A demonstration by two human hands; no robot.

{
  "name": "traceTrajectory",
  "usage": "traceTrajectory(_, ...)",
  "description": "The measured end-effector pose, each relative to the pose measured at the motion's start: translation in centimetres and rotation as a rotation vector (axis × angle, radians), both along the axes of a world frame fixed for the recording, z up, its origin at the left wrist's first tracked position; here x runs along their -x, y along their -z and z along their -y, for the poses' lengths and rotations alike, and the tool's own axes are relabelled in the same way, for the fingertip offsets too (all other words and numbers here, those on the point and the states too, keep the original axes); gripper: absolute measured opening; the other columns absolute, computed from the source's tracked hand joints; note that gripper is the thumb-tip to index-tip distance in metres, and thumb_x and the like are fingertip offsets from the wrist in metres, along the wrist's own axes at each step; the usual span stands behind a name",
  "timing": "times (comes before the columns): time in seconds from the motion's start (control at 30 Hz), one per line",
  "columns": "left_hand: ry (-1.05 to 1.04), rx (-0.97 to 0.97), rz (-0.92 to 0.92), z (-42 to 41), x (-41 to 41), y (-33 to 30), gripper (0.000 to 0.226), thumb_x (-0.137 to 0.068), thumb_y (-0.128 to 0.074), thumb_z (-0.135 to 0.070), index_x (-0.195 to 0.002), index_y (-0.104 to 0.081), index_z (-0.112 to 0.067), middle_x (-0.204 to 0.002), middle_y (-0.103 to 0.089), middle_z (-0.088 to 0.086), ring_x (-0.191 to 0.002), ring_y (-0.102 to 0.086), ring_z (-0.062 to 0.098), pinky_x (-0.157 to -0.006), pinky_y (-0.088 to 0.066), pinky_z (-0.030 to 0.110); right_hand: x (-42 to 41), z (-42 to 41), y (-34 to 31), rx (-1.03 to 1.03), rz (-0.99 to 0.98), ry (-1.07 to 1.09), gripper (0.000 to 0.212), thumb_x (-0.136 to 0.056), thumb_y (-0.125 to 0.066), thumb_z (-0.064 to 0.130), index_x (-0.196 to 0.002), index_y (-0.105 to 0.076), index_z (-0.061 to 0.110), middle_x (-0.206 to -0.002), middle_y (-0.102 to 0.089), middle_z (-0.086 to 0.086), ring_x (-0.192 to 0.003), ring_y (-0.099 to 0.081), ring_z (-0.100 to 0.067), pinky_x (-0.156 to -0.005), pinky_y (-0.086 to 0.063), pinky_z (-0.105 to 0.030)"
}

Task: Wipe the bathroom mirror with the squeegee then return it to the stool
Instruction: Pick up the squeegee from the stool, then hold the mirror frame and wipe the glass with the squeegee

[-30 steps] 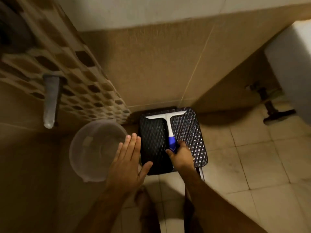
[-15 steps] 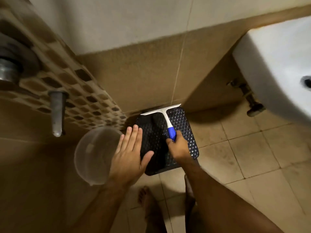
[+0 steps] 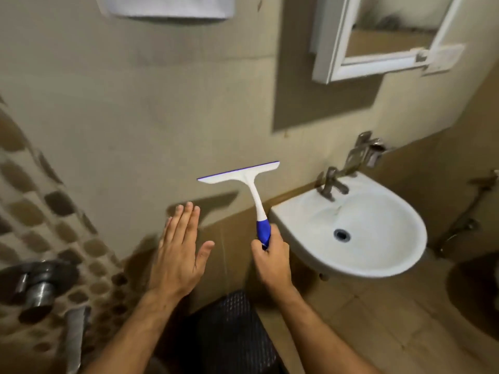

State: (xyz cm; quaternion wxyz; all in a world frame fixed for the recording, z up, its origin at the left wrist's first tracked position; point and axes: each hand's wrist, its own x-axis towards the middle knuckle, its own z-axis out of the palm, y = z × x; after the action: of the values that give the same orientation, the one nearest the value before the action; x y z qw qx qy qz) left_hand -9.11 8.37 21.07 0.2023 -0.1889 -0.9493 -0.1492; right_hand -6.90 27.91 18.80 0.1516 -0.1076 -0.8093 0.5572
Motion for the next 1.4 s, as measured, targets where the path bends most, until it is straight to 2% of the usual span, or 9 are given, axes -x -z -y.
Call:
traceTrajectory(0.1, 0.079, -0.042, -0.119, -2.5, 1.9, -5.3, 0.073, -0.097, -0.017, -0.055, -0.15, -0.024, -0.005, -0.158, -0.018, 0.007, -0.147, -0.011, 0.02, -0.12, -0.01, 0.039, 0.5, -2.3, -5.8, 0.03, -0.194, 0.102, 0.007, -0.079, -0.051, 0.019, -0.08, -0.044, 0.016, -0.058, -0.042, 0.004, -0.049, -0.036, -0.01, -0.05, -0.036, -0.027)
traceTrajectory(0.23, 0.149, -0.064, -0.287, -6.5, 4.6, -12.1, 0.069, -0.097, -0.02, -0.052, -0.149, -0.026, -0.006, -0.158, -0.02, 0.008, -0.147, -0.012, 0.02, -0.119, -0.011, 0.038, 1.8, -6.5, -12.9, 0.074, -0.39, 0.182, 0.009, -0.083, -0.054, 0.011, -0.08, -0.046, 0.011, -0.062, -0.042, 0.001, -0.051, -0.036, -0.007, -0.05, -0.035, -0.024)
traceTrajectory(0.53, 0.218, -0.154, -0.64, -19.8, 10.7, -28.6, 0.062, -0.099, -0.024, -0.042, -0.15, -0.024, -0.007, -0.157, -0.021, 0.008, -0.147, -0.01, 0.019, -0.12, -0.014, 0.039, 6.6, -19.6, -26.2, 0.104, -0.594, 0.24, 0.009, -0.078, -0.053, 0.025, -0.078, -0.048, 0.017, -0.067, -0.049, -0.004, -0.06, -0.046, -0.021, -0.056, -0.048, -0.046)
traceTrajectory(0.63, 0.191, -0.233, -0.674, -24.1, 13.0, -32.9, 0.059, -0.1, -0.021, -0.042, -0.151, -0.02, -0.012, -0.159, -0.017, 0.004, -0.147, -0.007, 0.018, -0.12, -0.012, 0.036, 8.7, -23.4, -29.4, 0.126, -0.607, 0.204, 0.018, -0.078, -0.054, 0.039, -0.079, -0.05, 0.022, -0.068, -0.051, -0.005, -0.062, -0.047, -0.026, -0.06, -0.051, -0.055)
traceTrajectory(0.73, 0.163, -0.332, -0.681, -27.2, 15.2, -36.8, 0.059, -0.1, -0.023, -0.041, -0.152, -0.018, -0.013, -0.159, -0.015, 0.004, -0.147, -0.008, 0.019, -0.119, -0.015, 0.036, 10.3, -26.2, -32.9, 0.137, -0.624, 0.147, 0.041, -0.083, -0.044, 0.064, -0.081, -0.052, 0.023, -0.065, -0.048, 0.0, -0.058, -0.045, -0.019, -0.055, -0.046, -0.042)
traceTrajectory(0.83, 0.177, -0.362, -0.733, -29.6, 17.0, -40.6, 0.058, -0.101, -0.026, -0.038, -0.152, -0.015, -0.013, -0.16, -0.011, 0.006, -0.147, -0.01, 0.021, -0.118, -0.018, 0.037, 12.2, -28.6, -36.1, 0.198, -0.641, 0.069, 0.048, -0.092, -0.035, 0.062, -0.088, -0.055, 0.019, -0.056, -0.04, 0.003, -0.042, -0.036, -0.01, -0.045, -0.032, -0.028)
traceTrajectory(1.07, 0.182, -0.414, -0.784, -32.1, 21.0, -47.2, 0.065, -0.1, -0.024, -0.045, -0.153, -0.004, -0.014, -0.161, -0.002, 0.005, -0.147, -0.005, 0.017, -0.118, -0.015, 0.033, 14.9, -31.3, -42.8, 0.23, -0.69, 0.016, 0.042, -0.098, -0.032, 0.052, -0.095, -0.056, 0.018, -0.06, -0.041, 0.001, -0.046, -0.036, -0.011, -0.042, -0.033, -0.026)
traceTrajectory(1.2, 0.253, -0.568, -0.795, -33.5, 21.9, -48.2, 0.069, -0.098, -0.025, -0.05, -0.153, 0.002, -0.019, -0.161, 0.0, -0.001, -0.147, -0.003, 0.013, -0.116, -0.007, 0.027, 16.0, -31.1, -46.2, 0.217, -0.724, 0.011, 0.038, -0.099, -0.031, 0.051, -0.094, -0.05, 0.018, -0.063, -0.041, 0.001, -0.047, -0.034, -0.011, -0.039, -0.033, -0.023)
traceTrajectory(1.4, 0.363, -0.696, -0.854, -34.1, 23.1, -48.1, 0.061, -0.1, -0.017, -0.047, -0.153, -0.003, -0.022, -0.161, -0.002, -0.006, -0.146, -0.004, 0.006, -0.118, -0.011, 0.028, 18.3, -31.2, -49.7, 0.247, -0.784, 0.009, 0.04, -0.099, -0.032, 0.051, -0.092, -0.051, 0.017, -0.06, -0.04, 0.003, -0.046, -0.034, -0.01, -0.041, -0.032, -0.025)
